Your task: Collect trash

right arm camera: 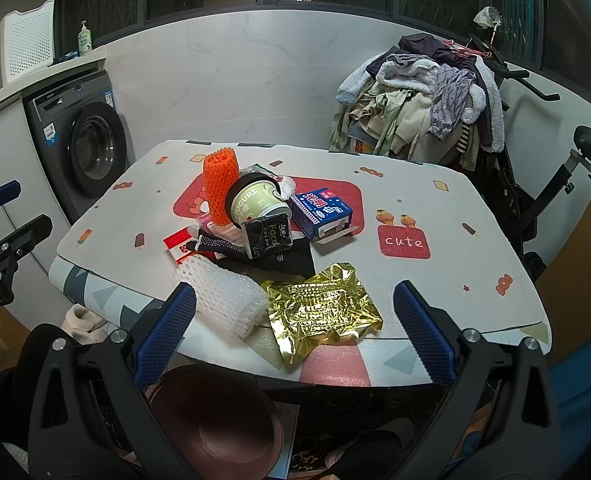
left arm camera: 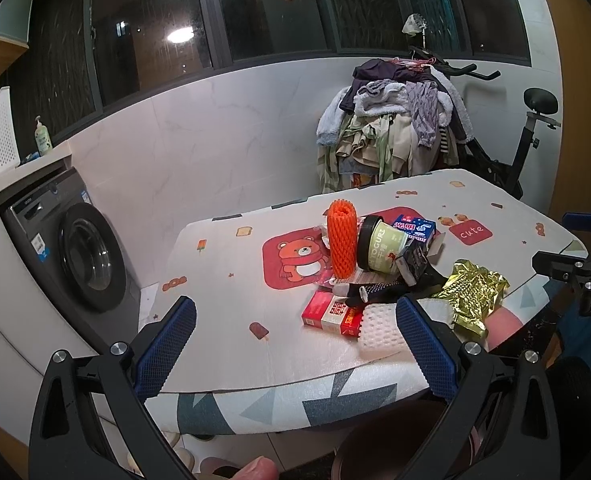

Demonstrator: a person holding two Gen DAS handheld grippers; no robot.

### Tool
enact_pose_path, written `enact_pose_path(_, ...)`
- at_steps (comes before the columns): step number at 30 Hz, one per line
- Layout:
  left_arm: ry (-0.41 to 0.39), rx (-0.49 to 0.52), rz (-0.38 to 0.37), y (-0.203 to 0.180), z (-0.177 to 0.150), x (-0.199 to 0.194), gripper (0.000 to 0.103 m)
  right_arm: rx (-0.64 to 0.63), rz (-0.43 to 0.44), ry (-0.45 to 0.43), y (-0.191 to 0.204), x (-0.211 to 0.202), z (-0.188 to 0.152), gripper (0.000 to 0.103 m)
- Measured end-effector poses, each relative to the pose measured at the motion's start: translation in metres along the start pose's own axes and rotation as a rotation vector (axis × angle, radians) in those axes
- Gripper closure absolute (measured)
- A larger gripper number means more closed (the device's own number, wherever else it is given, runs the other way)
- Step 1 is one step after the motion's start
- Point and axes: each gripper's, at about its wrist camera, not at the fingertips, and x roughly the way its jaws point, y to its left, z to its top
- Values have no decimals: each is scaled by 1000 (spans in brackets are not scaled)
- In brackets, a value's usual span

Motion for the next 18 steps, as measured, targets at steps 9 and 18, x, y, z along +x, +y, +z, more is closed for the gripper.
enact_pose_path(9, 3, 0, 0, 1, -3, 5, 5, 1, -1, 0, 0, 0, -1, 6)
enact_pose_path(18, 6, -4, 2, -1, -14, 7, 5, 0, 0, -1, 1, 0, 0, 6)
